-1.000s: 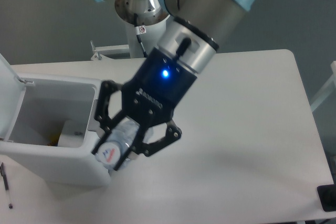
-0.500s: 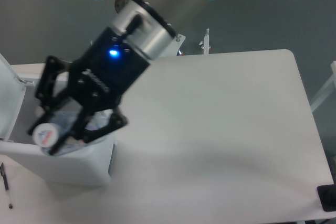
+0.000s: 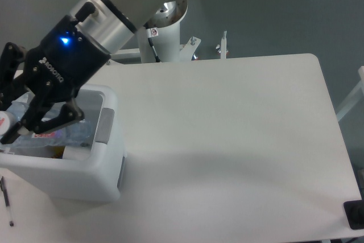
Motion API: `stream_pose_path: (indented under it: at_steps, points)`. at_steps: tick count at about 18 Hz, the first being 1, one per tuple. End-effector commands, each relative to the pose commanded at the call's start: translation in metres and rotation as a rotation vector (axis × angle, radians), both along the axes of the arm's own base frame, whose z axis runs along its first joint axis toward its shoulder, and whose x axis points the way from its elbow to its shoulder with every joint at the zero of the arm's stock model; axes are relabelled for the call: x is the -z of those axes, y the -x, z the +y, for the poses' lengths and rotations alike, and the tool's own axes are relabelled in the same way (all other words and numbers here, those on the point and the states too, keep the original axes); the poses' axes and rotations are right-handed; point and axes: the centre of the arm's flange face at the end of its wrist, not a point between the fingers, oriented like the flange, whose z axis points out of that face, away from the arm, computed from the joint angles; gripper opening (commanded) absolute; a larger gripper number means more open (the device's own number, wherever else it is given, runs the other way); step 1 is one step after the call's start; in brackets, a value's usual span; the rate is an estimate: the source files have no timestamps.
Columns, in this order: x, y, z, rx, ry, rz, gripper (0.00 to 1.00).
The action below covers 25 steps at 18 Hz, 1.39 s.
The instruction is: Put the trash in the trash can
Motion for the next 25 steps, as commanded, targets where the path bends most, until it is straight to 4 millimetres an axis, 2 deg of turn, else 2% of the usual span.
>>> stream_pose_path:
  at_steps: [1, 2, 4, 5, 7, 9, 12, 16, 19, 24, 25]
  points:
    - [0.007, -0.006, 0.002, 0.018, 0.001, 0.01, 0.28]
    - [0.016, -0.01, 0.004, 0.034, 0.004, 0.018, 0.4]
    - [0.027, -0.012, 0.001, 0.047, 0.009, 0.028, 0.84]
    - [0.029, -0.012, 0.001, 0.046, 0.012, 0.027, 0.93]
    - [0.03, -0.009, 0.0, 0.043, 0.014, 0.026, 0.99]
    - [0.03, -0.004, -0.001, 0.032, 0.016, 0.024, 1.0]
    - [0.031, 0.026, -0.013, -0.02, 0.023, 0.016, 1.0]
    - [0.044, 0.088, -0.039, -0.118, 0.043, -0.004, 1.0]
    - [0.06, 0.14, -0.069, -0.207, 0.065, -0.026, 1.0]
    - [0.071, 0.205, -0.113, -0.322, 0.079, -0.033, 1.0]
    - [0.087, 0.242, -0.132, -0.374, 0.094, -0.051, 1.0]
